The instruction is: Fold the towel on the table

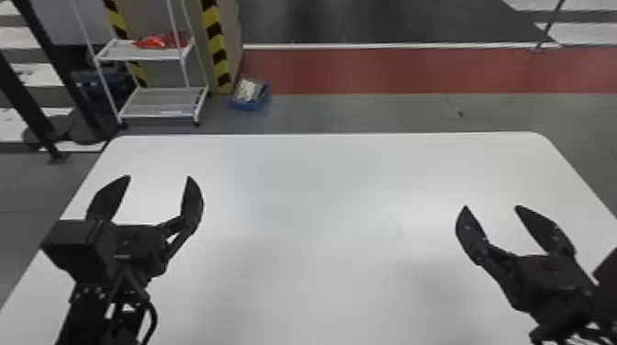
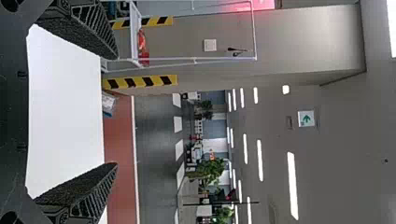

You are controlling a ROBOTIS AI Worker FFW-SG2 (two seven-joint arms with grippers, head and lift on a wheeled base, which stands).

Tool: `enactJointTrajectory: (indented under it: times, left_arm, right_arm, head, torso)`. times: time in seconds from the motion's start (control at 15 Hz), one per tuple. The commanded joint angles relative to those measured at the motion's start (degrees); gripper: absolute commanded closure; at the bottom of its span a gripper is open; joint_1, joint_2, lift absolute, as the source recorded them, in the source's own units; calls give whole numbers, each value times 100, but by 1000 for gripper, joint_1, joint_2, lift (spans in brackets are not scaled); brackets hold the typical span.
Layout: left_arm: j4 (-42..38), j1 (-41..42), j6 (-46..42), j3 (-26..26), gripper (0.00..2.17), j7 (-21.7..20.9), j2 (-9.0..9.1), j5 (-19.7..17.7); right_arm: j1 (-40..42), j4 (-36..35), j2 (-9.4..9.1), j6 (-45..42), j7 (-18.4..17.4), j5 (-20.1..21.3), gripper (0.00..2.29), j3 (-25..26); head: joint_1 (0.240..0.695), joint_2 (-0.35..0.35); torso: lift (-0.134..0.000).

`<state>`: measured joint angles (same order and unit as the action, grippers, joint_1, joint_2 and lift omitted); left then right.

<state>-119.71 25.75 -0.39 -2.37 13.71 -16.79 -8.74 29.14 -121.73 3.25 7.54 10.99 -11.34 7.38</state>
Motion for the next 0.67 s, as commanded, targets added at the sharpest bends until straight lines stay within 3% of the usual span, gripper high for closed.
enactJointTrajectory:
  times: [0.0, 0.6]
  left_arm:
    - [9, 0, 0, 0, 76, 0, 0, -5]
    - [0, -9, 0, -18, 76, 0, -9, -5]
  right_arm:
    - [4, 8, 0, 15, 0, 0, 137, 0]
    - [13, 0, 0, 33, 9, 0, 137, 0]
  head:
    - [695, 25]
    - [695, 23]
  torso:
    - [-128]
    - [-128]
